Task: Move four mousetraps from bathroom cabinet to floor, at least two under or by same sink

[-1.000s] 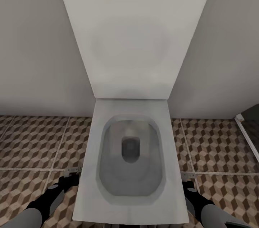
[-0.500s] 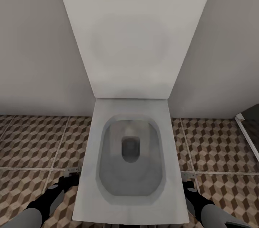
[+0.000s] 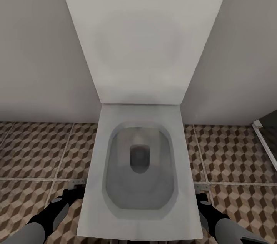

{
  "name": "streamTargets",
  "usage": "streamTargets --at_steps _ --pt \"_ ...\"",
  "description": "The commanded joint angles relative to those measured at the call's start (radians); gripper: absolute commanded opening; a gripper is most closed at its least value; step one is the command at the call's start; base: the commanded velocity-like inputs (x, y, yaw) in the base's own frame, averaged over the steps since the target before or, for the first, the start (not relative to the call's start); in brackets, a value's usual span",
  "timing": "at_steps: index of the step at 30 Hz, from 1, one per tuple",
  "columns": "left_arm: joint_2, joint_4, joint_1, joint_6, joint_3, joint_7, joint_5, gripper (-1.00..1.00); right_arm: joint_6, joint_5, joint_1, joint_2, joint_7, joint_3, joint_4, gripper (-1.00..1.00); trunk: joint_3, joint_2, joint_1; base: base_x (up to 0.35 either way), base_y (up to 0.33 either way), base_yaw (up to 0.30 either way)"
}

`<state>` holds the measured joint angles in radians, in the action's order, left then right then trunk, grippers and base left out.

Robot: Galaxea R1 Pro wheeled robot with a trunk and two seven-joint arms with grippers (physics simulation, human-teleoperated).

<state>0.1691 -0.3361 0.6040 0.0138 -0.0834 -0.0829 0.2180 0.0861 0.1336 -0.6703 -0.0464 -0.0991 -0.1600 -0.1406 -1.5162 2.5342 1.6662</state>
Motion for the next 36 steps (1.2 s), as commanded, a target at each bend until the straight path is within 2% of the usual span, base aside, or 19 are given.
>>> streamTargets --at_steps 1,36 --pt "0.001 0.000 0.000 0.002 -0.008 0.000 0.007 -1.00 0.004 0.004 0.000 0.000 0.000 -0.007 0.004 -1.00 -0.001 0.000 0.000 0.000 0.000 0.000" --pt "-0.002 -0.001 0.000 0.002 -0.009 0.000 0.006 -1.00 0.017 0.004 0.000 -0.004 0.005 -0.005 0.004 -1.00 -0.001 0.000 0.000 0.000 0.000 -0.021"
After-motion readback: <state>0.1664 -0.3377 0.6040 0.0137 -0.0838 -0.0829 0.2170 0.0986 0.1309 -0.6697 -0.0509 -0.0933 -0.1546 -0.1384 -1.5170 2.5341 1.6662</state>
